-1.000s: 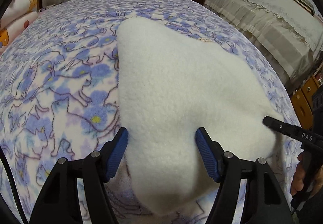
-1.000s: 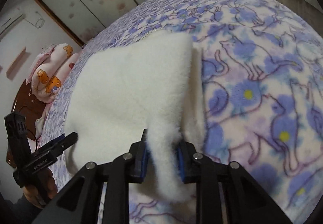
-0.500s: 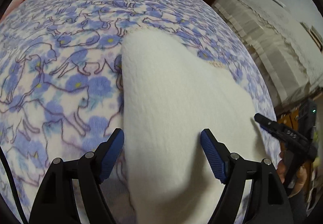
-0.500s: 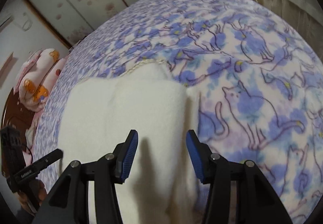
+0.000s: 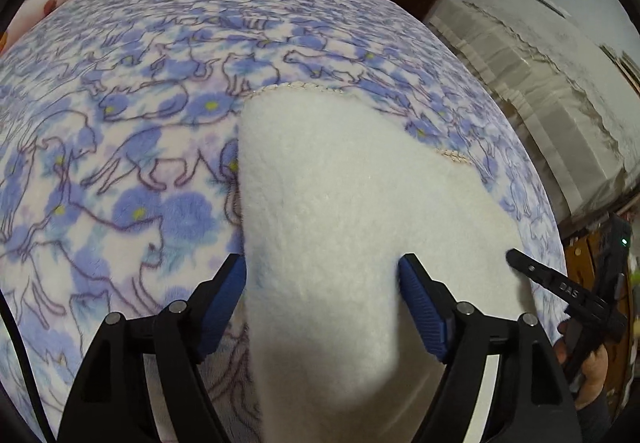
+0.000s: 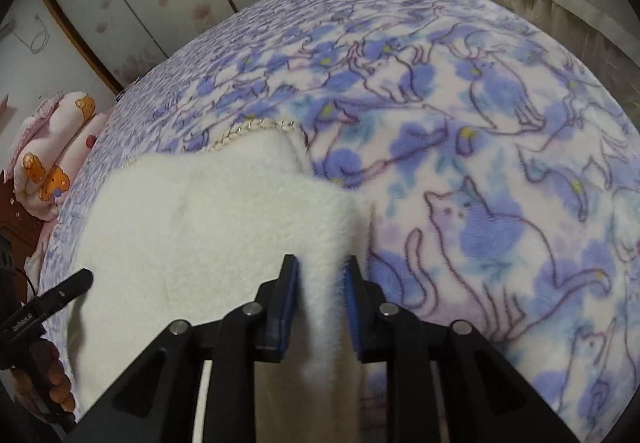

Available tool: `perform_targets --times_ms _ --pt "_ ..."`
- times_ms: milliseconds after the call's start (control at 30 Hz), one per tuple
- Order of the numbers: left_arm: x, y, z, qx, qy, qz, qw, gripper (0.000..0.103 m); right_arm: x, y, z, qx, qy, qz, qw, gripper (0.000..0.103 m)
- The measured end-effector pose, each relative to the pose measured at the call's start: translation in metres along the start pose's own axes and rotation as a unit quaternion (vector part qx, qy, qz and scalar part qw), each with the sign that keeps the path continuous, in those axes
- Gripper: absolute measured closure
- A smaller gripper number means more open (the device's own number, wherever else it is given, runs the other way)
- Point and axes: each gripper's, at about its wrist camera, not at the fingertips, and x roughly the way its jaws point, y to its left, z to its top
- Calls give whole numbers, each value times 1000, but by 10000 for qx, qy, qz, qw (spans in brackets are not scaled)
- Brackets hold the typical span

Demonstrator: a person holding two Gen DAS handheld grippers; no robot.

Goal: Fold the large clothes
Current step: 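Open the right gripper and withdraw both grippers from the folded square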

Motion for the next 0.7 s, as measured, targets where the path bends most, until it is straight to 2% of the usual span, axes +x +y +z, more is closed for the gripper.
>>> perform_targets --times_ms 133,367,400,467,567,700 --pt "-15 -9 -4 220 45 309 9993 26 -27 5 -5 -201 -101 -168 9996 75" --pt "-54 -25 -32 636 148 611 9960 24 -63 5 -33 -281 -32 -90 9996 74" --pt "-60 -27 -36 678 145 624 9956 23 -68 7 -36 -305 -31 -108 9995 73" --pt "-71 -31 -45 745 178 636 9950 15 -79 10 -46 -387 -64 -146 9991 67" --pt "-88 -34 -59 778 164 746 9940 13 -97 16 -59 -483 -97 -148 9987 61" --pt "-104 -35 -78 694 343 674 9947 12 -117 23 -78 -611 -37 -175 9980 60"
